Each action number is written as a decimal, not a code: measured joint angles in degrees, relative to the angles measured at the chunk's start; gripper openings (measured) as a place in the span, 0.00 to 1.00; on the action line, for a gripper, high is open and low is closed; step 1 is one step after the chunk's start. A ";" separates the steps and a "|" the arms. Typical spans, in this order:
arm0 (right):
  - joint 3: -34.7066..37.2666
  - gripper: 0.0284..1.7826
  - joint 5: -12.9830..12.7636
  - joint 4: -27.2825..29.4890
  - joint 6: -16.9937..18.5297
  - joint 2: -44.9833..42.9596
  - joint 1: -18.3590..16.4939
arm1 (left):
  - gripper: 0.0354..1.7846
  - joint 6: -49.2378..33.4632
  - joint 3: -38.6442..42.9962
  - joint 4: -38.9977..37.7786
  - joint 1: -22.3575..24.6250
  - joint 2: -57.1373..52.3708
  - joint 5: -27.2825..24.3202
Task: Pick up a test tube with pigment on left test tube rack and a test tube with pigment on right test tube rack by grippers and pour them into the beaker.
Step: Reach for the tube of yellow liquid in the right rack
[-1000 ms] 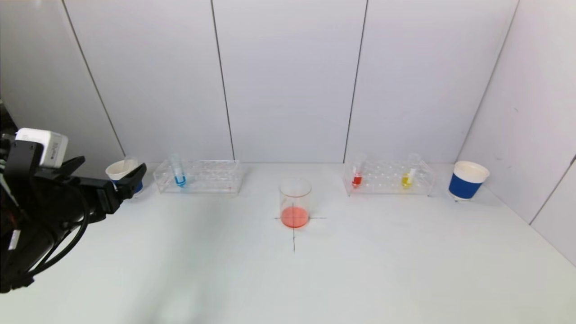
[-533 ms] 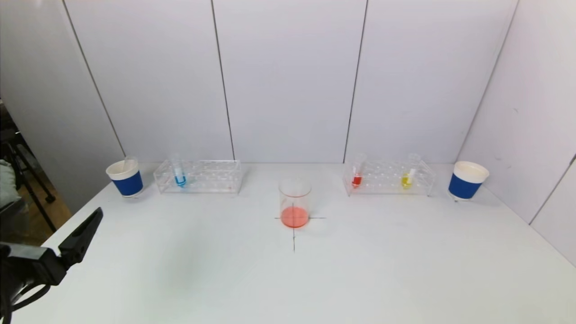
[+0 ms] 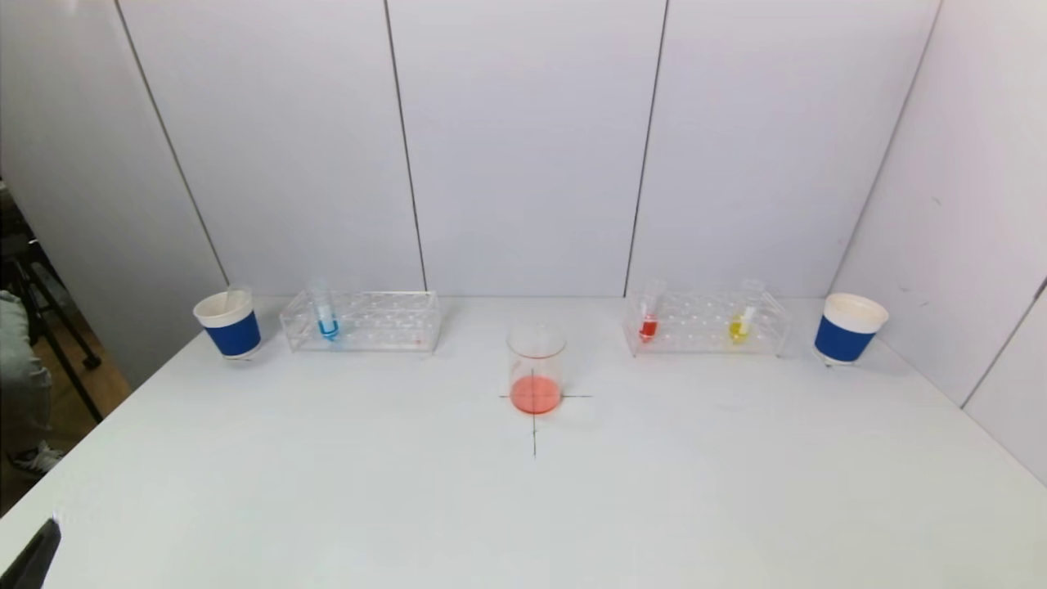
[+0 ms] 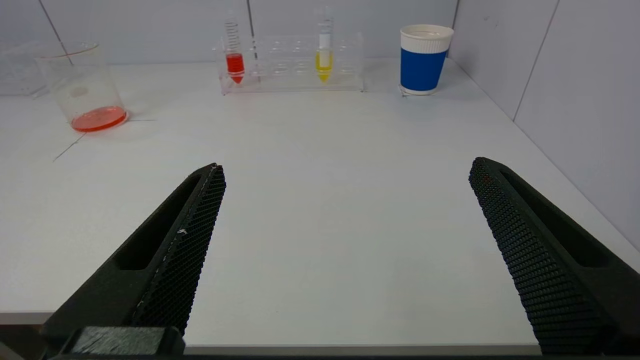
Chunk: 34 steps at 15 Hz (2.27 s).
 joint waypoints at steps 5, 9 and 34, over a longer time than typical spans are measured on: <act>0.00 0.99 0.00 0.02 0.00 0.00 0.00 | 0.99 0.65 0.33 15.56 1.51 -14.49 -0.69; 0.00 0.99 0.00 0.00 0.00 0.00 0.00 | 0.99 -1.82 4.41 13.35 1.65 -16.63 -5.68; 0.00 0.99 0.06 0.00 -0.29 0.00 0.00 | 0.99 -12.61 4.52 20.03 1.62 -16.84 -7.40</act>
